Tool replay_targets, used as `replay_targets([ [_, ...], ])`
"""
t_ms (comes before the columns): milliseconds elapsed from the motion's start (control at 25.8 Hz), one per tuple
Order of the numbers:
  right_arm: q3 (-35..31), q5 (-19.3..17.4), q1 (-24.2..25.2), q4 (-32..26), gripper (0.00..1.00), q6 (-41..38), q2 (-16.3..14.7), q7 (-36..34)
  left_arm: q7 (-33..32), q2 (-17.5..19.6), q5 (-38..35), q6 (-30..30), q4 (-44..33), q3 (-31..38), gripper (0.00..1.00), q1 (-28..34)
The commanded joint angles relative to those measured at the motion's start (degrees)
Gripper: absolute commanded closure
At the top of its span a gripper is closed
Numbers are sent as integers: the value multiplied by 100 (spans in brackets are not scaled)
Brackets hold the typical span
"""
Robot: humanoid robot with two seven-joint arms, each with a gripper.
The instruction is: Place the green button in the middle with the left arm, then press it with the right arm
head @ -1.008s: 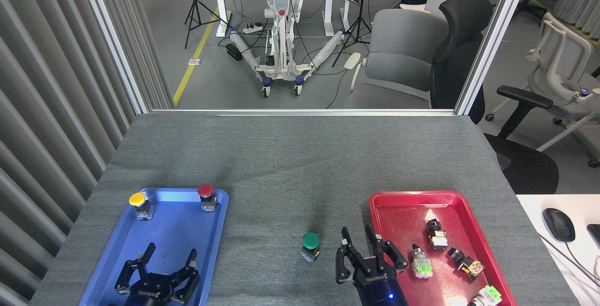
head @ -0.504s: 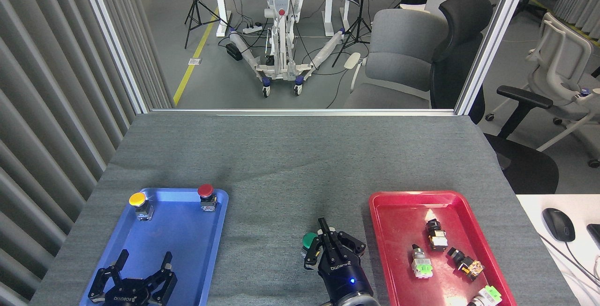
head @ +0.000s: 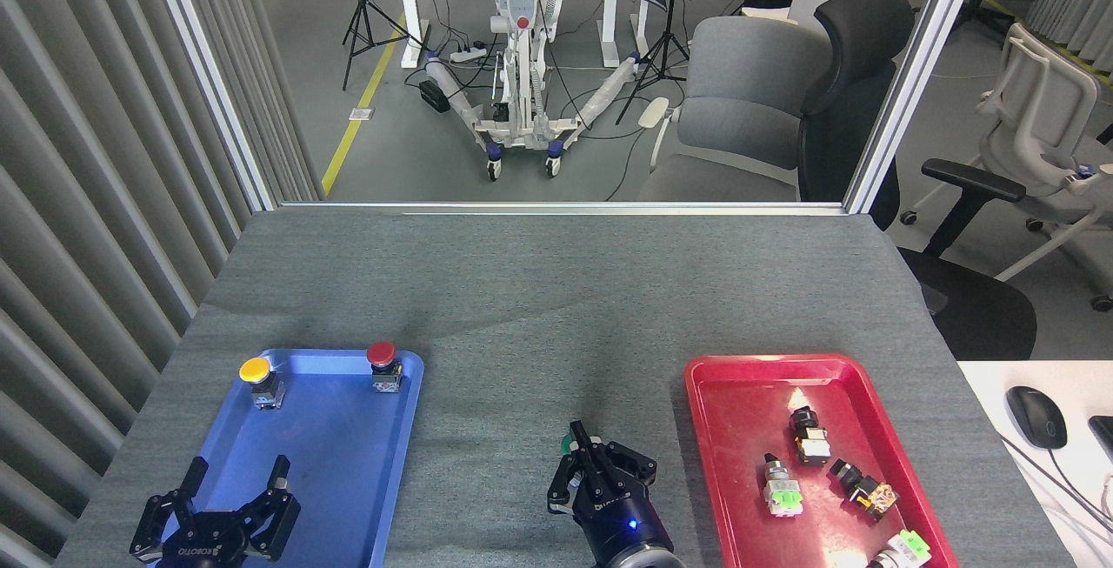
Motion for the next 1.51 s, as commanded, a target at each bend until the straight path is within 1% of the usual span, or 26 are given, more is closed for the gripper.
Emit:
replay_targets([
  [0,20,-30,3,82,96,12,-7,-48,13,0,282,-127,-21,193,0,26],
  [349,81,-83,20,381,96,38,-51,-163,39,-9,300,-135,32,193,0,26],
  [465,90,-259,20,442,96,38,-77,-163,39,0,300,-135,49,193,0,26],
  [581,90,-285,29,442,96,38,-104,-180,39,0,300,-127,49,193,0,26],
  [775,99,-285,55,319,96,73,-95,-444,39,0,318,-127,58,193,0,26],
  [930,81,-285,38,-111,91,152,-95,-567,39,0,318,-127,129,211,0,26],
  [969,64,-285,29,-225,87,152,-104,-567,39,9,318,-127,146,211,0,26],
  [1008,55,-285,29,-331,78,161,-113,-567,30,9,318,-127,137,211,0,26],
  [1085,20,-285,46,-498,46,161,-121,-567,30,0,326,-127,137,211,0,26],
  [1124,2,-285,73,-577,32,161,-139,-567,30,0,326,-127,137,211,0,26],
  [1163,-33,-285,91,-656,21,161,-183,-567,30,0,326,-127,137,211,0,26],
  [1240,-323,-294,205,-814,6,161,-350,-576,30,0,335,-127,137,211,0,26],
  [1279,-499,-294,319,-885,2,144,-394,-576,30,0,335,-127,137,211,0,26],
  [1473,-1308,-285,820,-981,1,-6,-499,-611,30,0,335,-127,137,211,0,26],
])
